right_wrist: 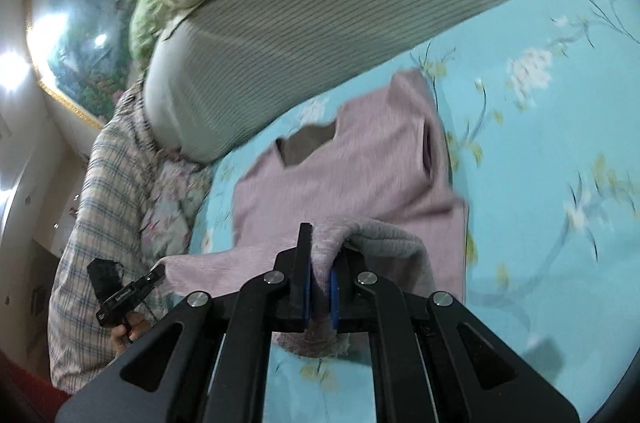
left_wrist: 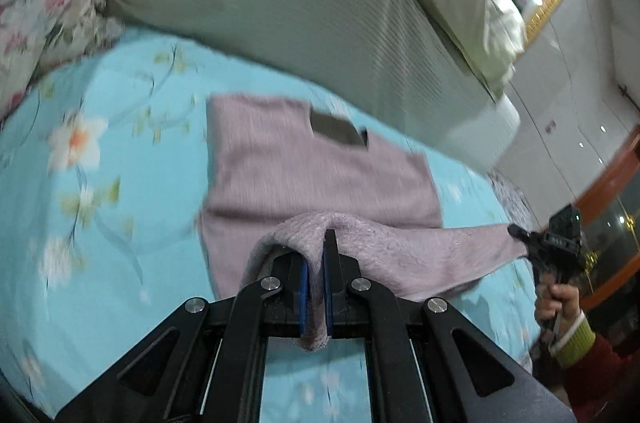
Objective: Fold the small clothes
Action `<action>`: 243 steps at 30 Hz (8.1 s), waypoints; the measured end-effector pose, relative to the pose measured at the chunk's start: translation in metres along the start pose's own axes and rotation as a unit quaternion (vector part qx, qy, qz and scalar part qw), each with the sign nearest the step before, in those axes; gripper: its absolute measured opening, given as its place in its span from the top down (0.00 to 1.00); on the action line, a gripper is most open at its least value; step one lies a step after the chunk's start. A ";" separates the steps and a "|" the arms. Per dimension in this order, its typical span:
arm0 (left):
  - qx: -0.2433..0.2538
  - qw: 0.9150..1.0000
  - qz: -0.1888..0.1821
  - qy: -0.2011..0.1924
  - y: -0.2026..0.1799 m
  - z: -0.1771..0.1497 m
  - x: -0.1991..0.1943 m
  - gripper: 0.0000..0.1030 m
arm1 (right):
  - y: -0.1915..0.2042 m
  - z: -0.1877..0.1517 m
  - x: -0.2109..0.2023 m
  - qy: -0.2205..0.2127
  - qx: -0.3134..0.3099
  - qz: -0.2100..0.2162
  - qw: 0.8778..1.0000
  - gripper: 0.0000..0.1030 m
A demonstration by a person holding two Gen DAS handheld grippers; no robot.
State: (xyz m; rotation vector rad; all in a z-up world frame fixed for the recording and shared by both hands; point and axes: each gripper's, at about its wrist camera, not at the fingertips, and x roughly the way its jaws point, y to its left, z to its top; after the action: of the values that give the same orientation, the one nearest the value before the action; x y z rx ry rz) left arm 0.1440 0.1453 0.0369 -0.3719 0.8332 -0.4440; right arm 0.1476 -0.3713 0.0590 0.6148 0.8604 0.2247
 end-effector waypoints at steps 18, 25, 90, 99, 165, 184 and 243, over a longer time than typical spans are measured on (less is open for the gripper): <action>-0.007 0.992 0.124 0.034 0.032 0.098 0.178 0.96 | -0.055 0.109 0.158 0.062 -0.025 -0.120 0.990 0.91; -0.021 0.988 0.140 0.058 0.047 0.086 0.212 0.89 | -0.076 0.110 0.155 0.071 0.019 -0.093 0.993 0.89; -0.125 0.983 0.110 0.082 0.007 -0.050 0.110 0.31 | -0.007 -0.010 0.129 0.094 -0.067 -0.117 0.986 0.53; -0.187 0.973 0.100 0.086 0.021 -0.082 0.120 0.30 | -0.003 -0.043 0.122 0.130 -0.072 -0.115 0.982 0.52; 0.085 0.983 -0.016 0.160 -0.140 -0.048 0.247 0.93 | 0.007 0.035 0.176 0.143 -0.012 0.035 0.989 0.29; 0.085 0.987 -0.039 0.133 -0.156 -0.033 0.224 0.93 | 0.035 0.082 0.197 0.102 -0.069 -0.022 0.992 0.88; -0.064 0.976 -0.054 0.201 -0.080 0.026 0.362 0.27 | -0.101 0.062 0.153 0.120 0.028 -0.012 0.992 0.53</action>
State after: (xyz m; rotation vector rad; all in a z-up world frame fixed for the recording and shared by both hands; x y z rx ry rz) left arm 0.3602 -0.1052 -0.1336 -0.4550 1.2437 -0.5786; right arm 0.2871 -0.4138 -0.0678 0.6366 1.1081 0.2561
